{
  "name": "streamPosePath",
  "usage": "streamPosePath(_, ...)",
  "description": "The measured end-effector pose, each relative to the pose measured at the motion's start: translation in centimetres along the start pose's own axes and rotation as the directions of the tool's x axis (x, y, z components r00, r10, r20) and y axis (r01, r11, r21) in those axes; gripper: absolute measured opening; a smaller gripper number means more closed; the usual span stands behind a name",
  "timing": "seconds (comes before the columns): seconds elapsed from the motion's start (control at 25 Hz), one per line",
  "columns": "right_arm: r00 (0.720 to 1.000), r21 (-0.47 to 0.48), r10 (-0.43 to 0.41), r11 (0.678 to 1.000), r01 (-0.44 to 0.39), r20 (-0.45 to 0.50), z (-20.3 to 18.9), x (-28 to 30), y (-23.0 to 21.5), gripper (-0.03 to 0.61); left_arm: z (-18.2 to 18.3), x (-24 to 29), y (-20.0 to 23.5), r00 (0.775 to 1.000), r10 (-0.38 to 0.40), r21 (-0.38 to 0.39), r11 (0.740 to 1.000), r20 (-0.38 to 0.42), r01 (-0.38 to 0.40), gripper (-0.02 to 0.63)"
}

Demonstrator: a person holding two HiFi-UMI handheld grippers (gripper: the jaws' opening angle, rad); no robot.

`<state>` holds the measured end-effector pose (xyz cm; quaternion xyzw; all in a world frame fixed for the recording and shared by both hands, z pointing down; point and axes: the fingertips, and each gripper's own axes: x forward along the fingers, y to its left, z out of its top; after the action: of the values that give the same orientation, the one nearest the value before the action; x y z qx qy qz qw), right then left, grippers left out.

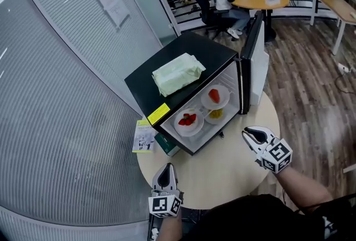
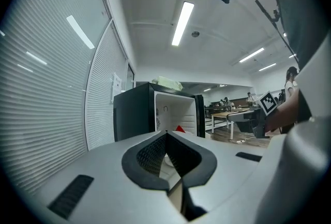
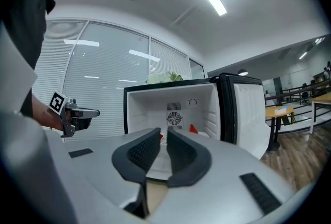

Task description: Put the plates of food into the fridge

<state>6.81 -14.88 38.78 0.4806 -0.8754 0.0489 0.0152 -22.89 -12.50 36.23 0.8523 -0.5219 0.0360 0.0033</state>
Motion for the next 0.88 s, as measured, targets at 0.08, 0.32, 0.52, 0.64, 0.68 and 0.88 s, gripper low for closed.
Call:
streamPosePath(0.08, 1.0, -0.004, 0.002, 1.0, -0.002, -0.005, -0.3, -0.2, -0.1, 0.008, 0.1, 0.3, -0.1, 1.0, -0.005, 0.011, 1.0, 0.001, 0.005, 0.005)
streamPosePath(0.32, 0.999, 0.012, 0.043, 0.999, -0.043, -0.015, -0.5, 0.6, 0.4, 0.008, 0.9, -0.3, -1.1, 1.0, 0.011, 0.043, 0.999, 0.022, -0.012, 0.005)
streamPosePath(0.52, 1.0, 0.03, 0.005, 1.0, -0.004, -0.016, -0.1, -0.2, 0.8, 0.007, 3.0, 1.5, -2.8, 0.991, -0.132, 0.112, 0.985, 0.022, 0.129, 0.005)
streamPosePath(0.64, 1.0, 0.024, -0.01, 1.0, 0.01, -0.013, 0.1, -1.0, 1.3, 0.007, 3.7, 0.7, -2.9, 0.99, -0.135, 0.104, 0.986, 0.046, 0.13, 0.005)
streamPosePath(0.68, 1.0, 0.012, -0.011, 1.0, 0.011, -0.013, 0.2, -1.3, 1.7, 0.006, 3.6, 0.2, -2.9, 0.99, -0.134, 0.097, 0.987, 0.049, 0.129, 0.005)
streamPosePath(0.88, 0.999, -0.025, -0.023, 0.999, 0.022, -0.03, -1.0, -3.5, 3.7, 0.007, 1.8, -3.4, -3.1, 0.992, -0.119, 0.054, 0.992, 0.034, 0.118, 0.005)
